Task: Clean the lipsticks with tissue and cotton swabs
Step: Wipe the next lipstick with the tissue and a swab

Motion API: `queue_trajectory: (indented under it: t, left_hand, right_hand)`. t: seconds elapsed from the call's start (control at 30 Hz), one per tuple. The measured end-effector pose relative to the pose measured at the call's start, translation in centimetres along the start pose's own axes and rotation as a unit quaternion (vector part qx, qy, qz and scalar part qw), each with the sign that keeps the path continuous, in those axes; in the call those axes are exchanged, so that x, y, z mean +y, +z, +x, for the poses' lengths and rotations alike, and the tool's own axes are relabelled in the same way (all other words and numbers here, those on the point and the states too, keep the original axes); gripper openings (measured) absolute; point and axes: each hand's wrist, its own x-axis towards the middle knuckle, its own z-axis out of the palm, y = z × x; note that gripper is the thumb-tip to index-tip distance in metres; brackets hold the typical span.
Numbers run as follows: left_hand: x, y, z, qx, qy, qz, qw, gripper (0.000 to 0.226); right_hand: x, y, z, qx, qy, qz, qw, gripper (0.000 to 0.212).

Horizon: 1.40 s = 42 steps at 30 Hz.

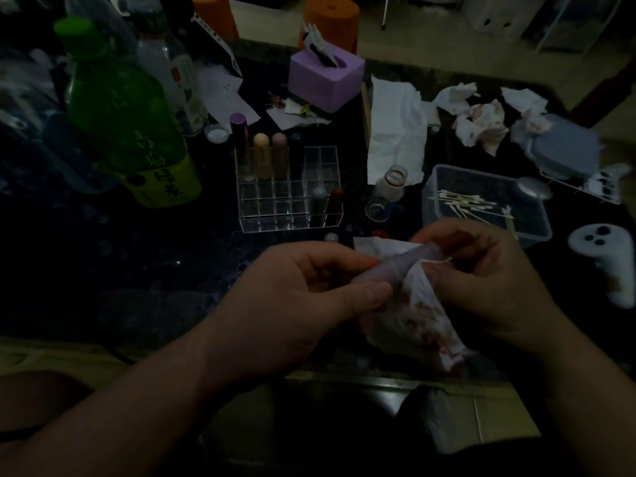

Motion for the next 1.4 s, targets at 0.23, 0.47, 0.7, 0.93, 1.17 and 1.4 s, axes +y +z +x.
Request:
queue_trajectory:
  t: [0.23, 0.47, 0.7, 0.93, 1.17, 1.4]
  left_hand:
    - [-0.7, -0.2, 0.4, -0.032, -0.069, -0.086, 0.993, 0.020]
    - [-0.4, 0.0, 0.3, 0.022, 0.041, 0.050, 0.998, 0.017]
    - [-0.4, -0.2, 0.5, -0.024, -0.029, -0.036, 0.999, 0.018]
    - [-1.3, 0.3, 0.3, 0.066, 0.131, 0.131, 0.980, 0.026]
    - [-0.4, 0.5, 0.3, 0.002, 0.058, 0.068, 0.996, 0.018]
    - [-0.5, 0.4, 0.2, 0.036, 0.070, 0.065, 0.995, 0.019]
  right_hand:
    - [0.0, 0.0, -0.1, 0.007, -0.027, -0.040, 0.999, 0.014]
    - [0.0, -0.1, -0.4, 0.004, -0.038, -0.042, 0.998, 0.014]
    - [0.0, 0.0, -0.3, 0.019, -0.037, -0.029, 0.999, 0.012]
    - [0.1, 0.1, -0.4, 0.027, -0.029, -0.022, 0.999, 0.014]
    - [-0.2, 0.4, 0.0, 0.046, 0.032, 0.038, 0.998, 0.018]
    - [0.5, 1.2, -0.8, 0.014, 0.145, 0.268, 0.952, 0.031]
